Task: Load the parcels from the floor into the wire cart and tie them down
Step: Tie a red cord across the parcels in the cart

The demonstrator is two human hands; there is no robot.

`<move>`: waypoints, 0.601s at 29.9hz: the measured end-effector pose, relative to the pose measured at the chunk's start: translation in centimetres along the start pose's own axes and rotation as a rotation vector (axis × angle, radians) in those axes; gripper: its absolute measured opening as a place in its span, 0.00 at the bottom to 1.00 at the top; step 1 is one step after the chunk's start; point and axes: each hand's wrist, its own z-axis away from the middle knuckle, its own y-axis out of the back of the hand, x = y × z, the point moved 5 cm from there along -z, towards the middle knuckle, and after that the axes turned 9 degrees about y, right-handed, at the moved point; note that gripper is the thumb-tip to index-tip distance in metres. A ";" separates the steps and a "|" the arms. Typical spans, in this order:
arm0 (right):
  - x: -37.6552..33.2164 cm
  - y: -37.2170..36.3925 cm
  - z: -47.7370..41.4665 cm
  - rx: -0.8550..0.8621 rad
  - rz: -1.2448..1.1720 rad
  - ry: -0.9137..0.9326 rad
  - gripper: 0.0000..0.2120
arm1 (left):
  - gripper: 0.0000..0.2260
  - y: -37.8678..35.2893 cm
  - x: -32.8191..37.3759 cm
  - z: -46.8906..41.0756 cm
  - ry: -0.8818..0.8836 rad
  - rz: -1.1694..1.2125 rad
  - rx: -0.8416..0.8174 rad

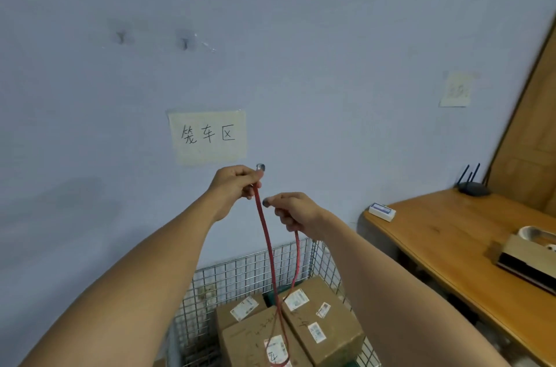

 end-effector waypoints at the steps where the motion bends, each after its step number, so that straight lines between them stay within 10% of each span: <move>1: 0.6 0.8 0.3 -0.005 -0.006 -0.012 0.09 | 0.07 -0.2 0.2 -0.5 -0.012 0.017 0.039; 11: 7.7 4.4 -3.8 0.128 0.142 -0.088 0.34 | 0.12 -3.7 -4.0 -7.6 0.043 0.151 0.243; 18: 16.8 3.6 -10.4 -0.034 -0.030 -0.156 0.16 | 0.09 -3.7 -13.0 -16.4 0.154 0.176 0.302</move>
